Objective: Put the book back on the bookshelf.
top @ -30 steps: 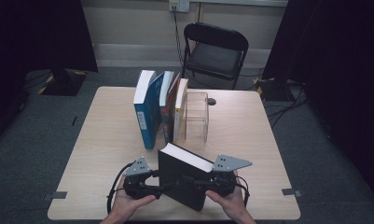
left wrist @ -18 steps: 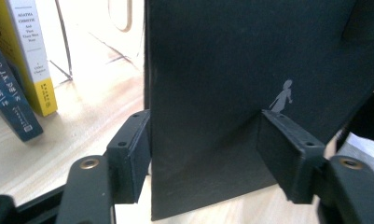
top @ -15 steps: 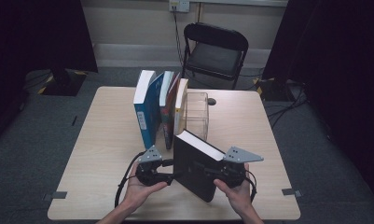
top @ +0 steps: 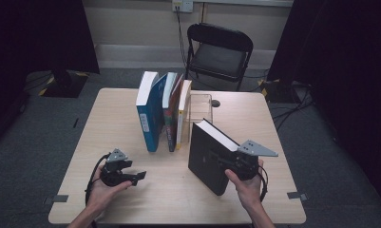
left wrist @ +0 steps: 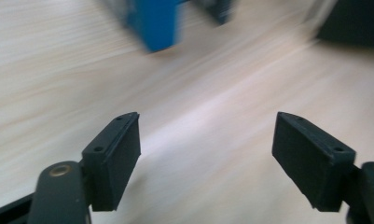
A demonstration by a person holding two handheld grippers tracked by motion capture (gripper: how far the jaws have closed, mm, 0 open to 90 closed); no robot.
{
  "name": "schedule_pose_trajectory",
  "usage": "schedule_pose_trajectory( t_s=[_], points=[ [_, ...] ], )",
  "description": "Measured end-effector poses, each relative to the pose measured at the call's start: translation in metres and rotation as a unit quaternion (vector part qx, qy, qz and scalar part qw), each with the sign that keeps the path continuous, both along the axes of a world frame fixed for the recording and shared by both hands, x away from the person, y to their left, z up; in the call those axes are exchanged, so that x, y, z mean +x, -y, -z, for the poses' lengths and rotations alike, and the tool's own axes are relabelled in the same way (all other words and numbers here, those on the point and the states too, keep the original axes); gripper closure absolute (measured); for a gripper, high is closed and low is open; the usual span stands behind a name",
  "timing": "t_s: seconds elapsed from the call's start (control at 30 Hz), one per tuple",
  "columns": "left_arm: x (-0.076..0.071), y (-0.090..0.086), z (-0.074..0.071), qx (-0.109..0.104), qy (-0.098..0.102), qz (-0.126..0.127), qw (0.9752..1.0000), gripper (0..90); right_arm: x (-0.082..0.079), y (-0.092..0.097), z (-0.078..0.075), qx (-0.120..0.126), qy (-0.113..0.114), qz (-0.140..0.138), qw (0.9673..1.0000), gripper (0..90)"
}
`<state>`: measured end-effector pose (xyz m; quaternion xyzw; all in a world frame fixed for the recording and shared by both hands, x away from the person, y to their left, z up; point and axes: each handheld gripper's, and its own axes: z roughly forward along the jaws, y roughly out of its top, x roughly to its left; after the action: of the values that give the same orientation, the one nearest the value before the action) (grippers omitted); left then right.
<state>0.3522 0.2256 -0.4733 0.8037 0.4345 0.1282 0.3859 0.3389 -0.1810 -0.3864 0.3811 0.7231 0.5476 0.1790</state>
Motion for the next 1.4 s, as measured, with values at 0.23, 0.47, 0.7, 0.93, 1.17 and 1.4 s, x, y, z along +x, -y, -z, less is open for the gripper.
schedule_pose_trajectory(
  t_s=[0.23, 0.47, 0.7, 0.93, 1.17, 1.4],
  points=[
    [0.007, -0.014, 0.016, 0.018, -0.026, -0.022, 0.9993, 23.6, 0.016, -0.003, -0.001, -0.002, -0.001, 0.034, 0.9994, 53.6],
    [0.005, -0.004, 0.024, 0.061, 0.021, -0.019, 0.9978, 14.8, 0.03, -0.01, -0.005, -0.009, 0.002, 0.057, 0.9983, 53.6],
    [0.005, -0.006, 0.028, 0.053, 0.031, -0.026, 0.9978, 8.9, 0.04, -0.016, -0.007, -0.015, 0.005, 0.07, 0.9975, 53.6],
    [0.005, -0.006, 0.028, 0.055, 0.031, -0.027, 0.9976, 8.8, 0.047, -0.023, -0.007, -0.015, 0.009, 0.083, 0.9964, 53.6],
    [0.005, -0.006, 0.028, 0.055, 0.031, -0.027, 0.9976, 8.8, 0.058, -0.027, -0.003, -0.022, 0.008, 0.105, 0.9942, 53.6],
    [0.005, -0.006, 0.028, 0.056, 0.031, -0.027, 0.9976, 8.8, 0.067, -0.033, -0.004, -0.018, 0.013, 0.117, 0.9929, 53.7]
  ],
)
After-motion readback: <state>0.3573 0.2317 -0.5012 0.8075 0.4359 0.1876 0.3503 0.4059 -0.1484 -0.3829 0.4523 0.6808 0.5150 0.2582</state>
